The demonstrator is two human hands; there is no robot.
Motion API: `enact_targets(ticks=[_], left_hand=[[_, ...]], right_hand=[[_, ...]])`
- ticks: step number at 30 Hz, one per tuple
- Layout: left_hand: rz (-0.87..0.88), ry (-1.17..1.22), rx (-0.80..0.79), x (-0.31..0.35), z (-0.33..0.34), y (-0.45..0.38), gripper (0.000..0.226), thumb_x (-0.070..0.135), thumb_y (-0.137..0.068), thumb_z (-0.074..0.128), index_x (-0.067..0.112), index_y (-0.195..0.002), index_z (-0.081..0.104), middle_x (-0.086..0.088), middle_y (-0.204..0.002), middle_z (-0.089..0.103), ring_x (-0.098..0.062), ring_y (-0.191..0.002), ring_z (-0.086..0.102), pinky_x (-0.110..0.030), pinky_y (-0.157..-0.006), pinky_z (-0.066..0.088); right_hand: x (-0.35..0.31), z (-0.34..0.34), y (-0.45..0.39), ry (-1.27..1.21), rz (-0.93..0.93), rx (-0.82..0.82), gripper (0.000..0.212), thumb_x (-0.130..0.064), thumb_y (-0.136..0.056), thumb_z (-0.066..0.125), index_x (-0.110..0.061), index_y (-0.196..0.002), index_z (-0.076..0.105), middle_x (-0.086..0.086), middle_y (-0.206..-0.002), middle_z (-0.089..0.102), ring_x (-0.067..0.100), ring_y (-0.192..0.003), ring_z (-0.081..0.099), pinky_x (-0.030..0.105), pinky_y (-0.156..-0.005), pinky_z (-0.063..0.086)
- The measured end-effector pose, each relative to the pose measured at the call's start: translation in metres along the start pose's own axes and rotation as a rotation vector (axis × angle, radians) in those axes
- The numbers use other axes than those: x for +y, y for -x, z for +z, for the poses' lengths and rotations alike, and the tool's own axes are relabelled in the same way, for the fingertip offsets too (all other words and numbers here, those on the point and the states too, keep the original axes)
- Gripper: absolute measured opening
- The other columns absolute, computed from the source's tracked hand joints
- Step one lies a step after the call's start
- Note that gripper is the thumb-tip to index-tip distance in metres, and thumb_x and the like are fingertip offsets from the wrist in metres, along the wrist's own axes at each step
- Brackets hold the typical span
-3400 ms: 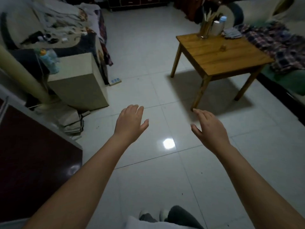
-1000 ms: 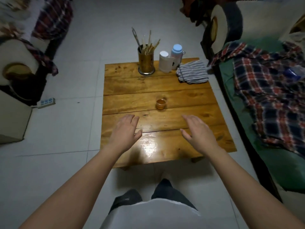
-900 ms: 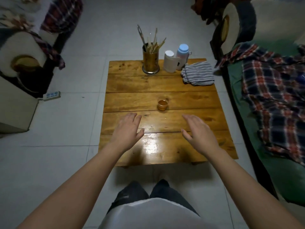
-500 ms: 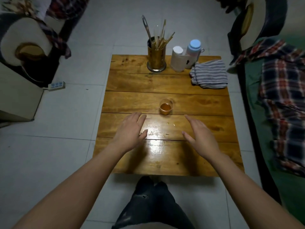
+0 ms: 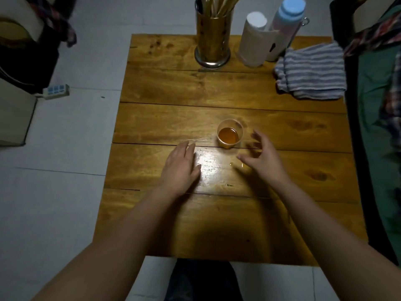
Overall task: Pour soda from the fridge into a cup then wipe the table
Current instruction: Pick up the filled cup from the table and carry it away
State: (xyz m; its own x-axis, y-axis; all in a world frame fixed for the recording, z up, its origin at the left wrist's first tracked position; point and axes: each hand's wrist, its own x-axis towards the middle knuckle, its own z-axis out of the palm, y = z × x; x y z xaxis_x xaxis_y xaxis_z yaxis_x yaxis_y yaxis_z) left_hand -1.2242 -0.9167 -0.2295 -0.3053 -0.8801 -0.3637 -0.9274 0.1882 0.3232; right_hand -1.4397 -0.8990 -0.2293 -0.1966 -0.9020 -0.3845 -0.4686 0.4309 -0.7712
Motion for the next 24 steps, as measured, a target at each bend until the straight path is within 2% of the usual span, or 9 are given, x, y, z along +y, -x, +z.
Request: enact_targets(ticks=[5,9,13,18,20,24], left_hand=[[0.005,0.01,0.007,-0.007,0.03,-0.014,0.064,0.035,-0.096,0.043,0.014,-0.148,0.012,-0.007,-0.157,0.009,-0.021,-0.145,0.005,-0.03,-0.116,0.003],[0.003,0.013,0.042,-0.011,0.044,-0.019,0.064,0.035,-0.097,0.041,0.014,-0.149,0.009,-0.007,-0.158,0.005,-0.02,-0.145,0.002,-0.027,-0.115,-0.001],[-0.001,0.011,0.054,-0.013,0.052,-0.018,0.065,0.033,-0.097,0.039,0.012,-0.149,0.007,-0.006,-0.158,0.003,-0.019,-0.145,0.0,-0.027,-0.115,-0.002],[0.005,-0.006,0.055,-0.015,0.055,-0.017,0.063,0.031,-0.097,0.039,0.011,-0.148,0.008,-0.006,-0.158,0.002,-0.018,-0.145,-0.001,-0.026,-0.114,-0.005],[0.002,-0.003,0.055,-0.016,0.056,-0.018,0.063,0.03,-0.097,0.039,0.01,-0.148,0.009,-0.007,-0.158,0.003,-0.018,-0.145,0.0,-0.027,-0.115,-0.004],[-0.004,0.004,0.057,-0.016,0.054,-0.018,0.063,0.03,-0.097,0.039,0.011,-0.148,0.008,-0.006,-0.158,0.003,-0.018,-0.145,0.0,-0.028,-0.116,-0.002]], right_hand=[[0.014,0.021,-0.025,-0.063,-0.033,0.006,0.095,-0.019,-0.067,0.081,-0.022,-0.143,0.025,-0.002,-0.145,0.038,0.014,-0.129,0.04,0.029,-0.104,0.036],[0.014,0.031,-0.036,-0.127,-0.085,0.028,0.093,-0.016,-0.065,0.082,-0.028,-0.14,0.028,-0.015,-0.128,0.042,0.005,-0.12,0.043,0.024,-0.1,0.037],[0.013,0.041,-0.043,-0.162,-0.122,0.061,0.088,-0.016,-0.064,0.082,-0.024,-0.136,0.033,-0.013,-0.125,0.046,0.006,-0.118,0.044,0.024,-0.1,0.038],[0.011,0.049,-0.046,-0.2,-0.096,0.122,0.082,-0.02,-0.064,0.082,-0.019,-0.132,0.037,-0.012,-0.118,0.049,0.003,-0.109,0.048,0.0,-0.081,0.036],[0.011,0.051,-0.045,-0.199,-0.087,0.134,0.08,-0.021,-0.065,0.082,-0.019,-0.131,0.037,-0.012,-0.116,0.049,0.004,-0.107,0.05,0.001,-0.078,0.038],[0.005,0.049,-0.044,-0.195,-0.097,0.146,0.08,-0.024,-0.065,0.082,-0.018,-0.131,0.037,-0.011,-0.117,0.049,0.007,-0.11,0.05,0.016,-0.087,0.039]])
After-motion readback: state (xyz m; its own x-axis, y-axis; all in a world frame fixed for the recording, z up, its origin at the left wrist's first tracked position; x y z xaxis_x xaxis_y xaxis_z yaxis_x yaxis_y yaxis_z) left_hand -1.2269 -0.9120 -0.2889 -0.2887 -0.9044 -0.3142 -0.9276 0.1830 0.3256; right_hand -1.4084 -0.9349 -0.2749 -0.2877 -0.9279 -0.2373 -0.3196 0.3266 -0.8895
